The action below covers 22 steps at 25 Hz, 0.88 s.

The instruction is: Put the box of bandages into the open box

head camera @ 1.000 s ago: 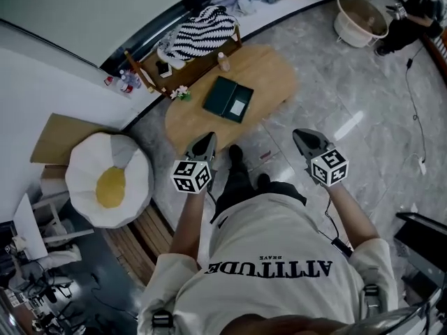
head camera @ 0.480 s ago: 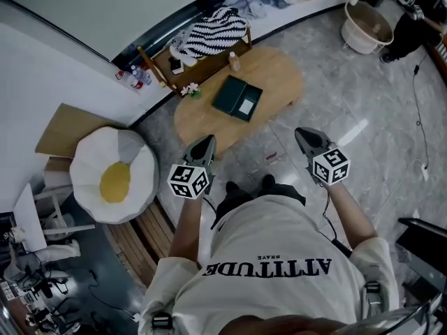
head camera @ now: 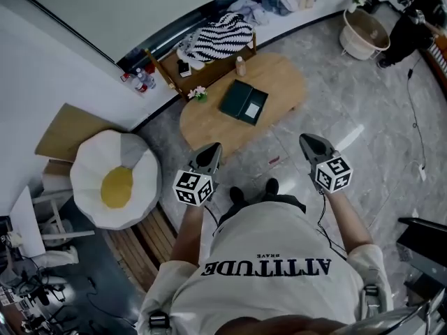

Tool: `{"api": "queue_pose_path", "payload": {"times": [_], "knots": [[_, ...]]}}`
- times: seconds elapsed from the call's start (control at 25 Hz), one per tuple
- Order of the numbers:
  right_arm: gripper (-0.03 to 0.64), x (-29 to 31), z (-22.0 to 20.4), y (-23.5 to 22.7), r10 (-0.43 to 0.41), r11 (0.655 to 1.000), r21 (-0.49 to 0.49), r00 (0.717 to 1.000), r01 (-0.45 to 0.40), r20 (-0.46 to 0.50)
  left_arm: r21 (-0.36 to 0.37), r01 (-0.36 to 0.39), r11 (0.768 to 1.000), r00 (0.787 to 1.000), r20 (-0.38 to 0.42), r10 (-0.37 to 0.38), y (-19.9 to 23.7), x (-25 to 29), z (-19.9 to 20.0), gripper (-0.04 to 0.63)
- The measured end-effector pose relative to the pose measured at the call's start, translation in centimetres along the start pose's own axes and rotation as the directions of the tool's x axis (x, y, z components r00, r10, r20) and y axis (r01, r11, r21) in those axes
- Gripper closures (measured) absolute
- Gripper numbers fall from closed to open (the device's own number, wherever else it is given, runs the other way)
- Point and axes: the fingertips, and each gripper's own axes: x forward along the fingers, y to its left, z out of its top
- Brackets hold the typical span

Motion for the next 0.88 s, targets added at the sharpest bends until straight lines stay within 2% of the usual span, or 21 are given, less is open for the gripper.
{"api": "queue_pose_path", "payload": {"times": [0.36, 0.88], "knots": [[0.595, -0.4, 1.0, 1.8, -0.025, 0.999, -0.038, 1.0, 0.026, 0.016, -0.011, 0.003, 1.0, 0.999, 0.033, -0.002, 1.5, -1.7, 0.8, 0.574], [0.597, -1.1, 1.7, 2.9, -0.03, 0.998, -0.061, 0.999, 0.032, 0.026, -0.012, 0.003, 1.0, 1.0, 0.031, -0.002, 2.0, -2.6, 1.1, 0.574]]}}
